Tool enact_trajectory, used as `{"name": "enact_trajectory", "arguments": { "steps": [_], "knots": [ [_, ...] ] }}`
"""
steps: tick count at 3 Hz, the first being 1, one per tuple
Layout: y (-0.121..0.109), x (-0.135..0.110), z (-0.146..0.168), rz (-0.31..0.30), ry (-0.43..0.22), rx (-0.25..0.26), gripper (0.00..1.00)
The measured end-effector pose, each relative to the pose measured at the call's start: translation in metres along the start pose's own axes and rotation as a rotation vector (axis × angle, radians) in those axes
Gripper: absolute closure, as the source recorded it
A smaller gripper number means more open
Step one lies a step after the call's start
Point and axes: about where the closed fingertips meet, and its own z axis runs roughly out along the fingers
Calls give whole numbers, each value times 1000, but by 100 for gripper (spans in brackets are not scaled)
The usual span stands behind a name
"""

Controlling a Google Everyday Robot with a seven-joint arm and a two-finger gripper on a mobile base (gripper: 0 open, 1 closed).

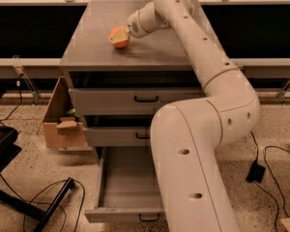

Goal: Place orange into bottom drawer

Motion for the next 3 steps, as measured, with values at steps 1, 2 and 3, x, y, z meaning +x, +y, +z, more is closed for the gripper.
{"name": "enact_trajectory", "arguments": {
  "steps": [1, 2, 3],
  "knots": [
    [0, 0, 0, 0, 0, 0, 100],
    [6, -9, -17, -32, -25, -9, 100],
    [18, -38, -88, -98, -108, 42, 100]
  ]
}}
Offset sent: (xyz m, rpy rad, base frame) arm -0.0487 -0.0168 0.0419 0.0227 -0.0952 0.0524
